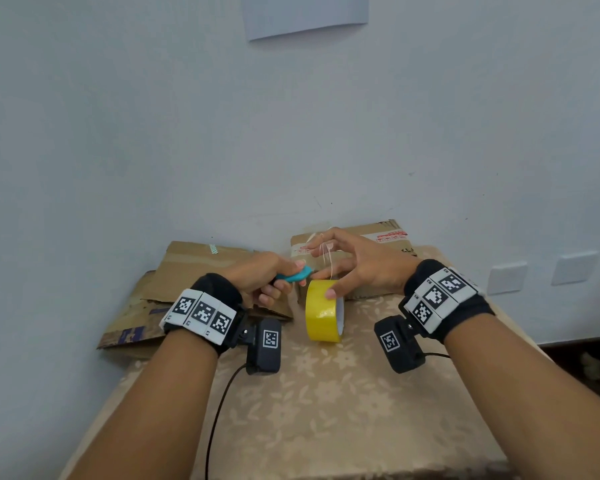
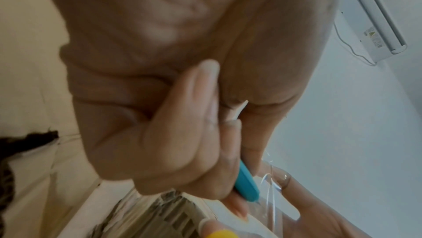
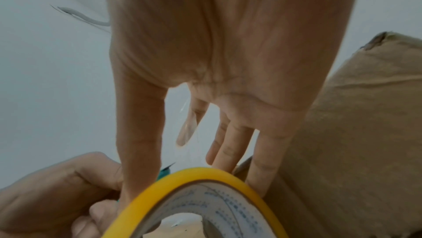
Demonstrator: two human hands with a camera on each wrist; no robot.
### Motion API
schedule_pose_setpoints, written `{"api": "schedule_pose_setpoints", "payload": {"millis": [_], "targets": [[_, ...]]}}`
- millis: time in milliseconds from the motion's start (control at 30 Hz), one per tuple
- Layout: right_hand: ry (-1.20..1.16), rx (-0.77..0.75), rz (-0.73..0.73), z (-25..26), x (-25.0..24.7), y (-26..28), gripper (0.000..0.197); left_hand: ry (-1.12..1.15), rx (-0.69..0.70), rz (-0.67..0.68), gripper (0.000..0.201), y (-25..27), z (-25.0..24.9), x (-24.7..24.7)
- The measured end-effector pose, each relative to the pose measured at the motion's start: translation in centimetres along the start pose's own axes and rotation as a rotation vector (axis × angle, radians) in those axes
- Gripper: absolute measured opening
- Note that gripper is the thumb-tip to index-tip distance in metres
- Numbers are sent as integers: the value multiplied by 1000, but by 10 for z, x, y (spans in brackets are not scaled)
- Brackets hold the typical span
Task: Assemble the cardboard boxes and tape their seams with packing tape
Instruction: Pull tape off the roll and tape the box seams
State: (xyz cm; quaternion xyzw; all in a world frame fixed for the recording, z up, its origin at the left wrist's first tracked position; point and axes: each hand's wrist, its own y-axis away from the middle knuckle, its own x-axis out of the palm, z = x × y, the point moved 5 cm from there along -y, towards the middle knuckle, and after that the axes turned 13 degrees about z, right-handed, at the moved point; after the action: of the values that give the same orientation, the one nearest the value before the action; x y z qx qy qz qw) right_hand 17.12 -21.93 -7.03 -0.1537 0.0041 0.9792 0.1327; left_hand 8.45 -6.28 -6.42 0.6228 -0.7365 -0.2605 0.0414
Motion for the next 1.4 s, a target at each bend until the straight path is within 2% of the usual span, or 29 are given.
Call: {"api": "schedule_pose_setpoints", "payload": {"millis": [200,367,467,733,833,900,967,1033,1100,1167,1233,1267,1400], "targets": [[-1,-12,14,2,3,1,75,31,-26,-31,31,-3,4,1],[-8,-9,29,2,3,-1,76,84,-35,-131,34,-9,11,-8],[-3,-7,26,3,3,0,74,79,-59,-116,34,-8,16,-15],[-9,4,-12,3,2,2,69,-280,-175,-160,28,-6,22,-19],[-7,-4,-48,0,1,2,57,-381,-212,-123,29,-5,21,-12],[-12,-10,-66,0,1,2,48,-404,-210,-155,29,-2,18,-13],[-29,-13,-86,-1,2,1,46,-405,-96,-292,28,0,8,-21],[-43,-15,-93,-2,3,0,46,-283,104,-399,29,4,-7,-27],[-68,-22,-83,-3,5,-2,43,-79,259,-365,33,9,-18,-24],[-101,-27,-82,-3,6,-5,39,-3,346,-292,40,12,-25,-19],[-107,-20,-84,-3,7,-6,38,-57,392,-240,44,13,-28,-15],[-103,-20,-83,-2,7,-6,38,-102,407,-240,40,13,-29,-14],[-87,-28,-85,-1,8,-7,37,-166,474,-334,27,12,-30,-14]]}}
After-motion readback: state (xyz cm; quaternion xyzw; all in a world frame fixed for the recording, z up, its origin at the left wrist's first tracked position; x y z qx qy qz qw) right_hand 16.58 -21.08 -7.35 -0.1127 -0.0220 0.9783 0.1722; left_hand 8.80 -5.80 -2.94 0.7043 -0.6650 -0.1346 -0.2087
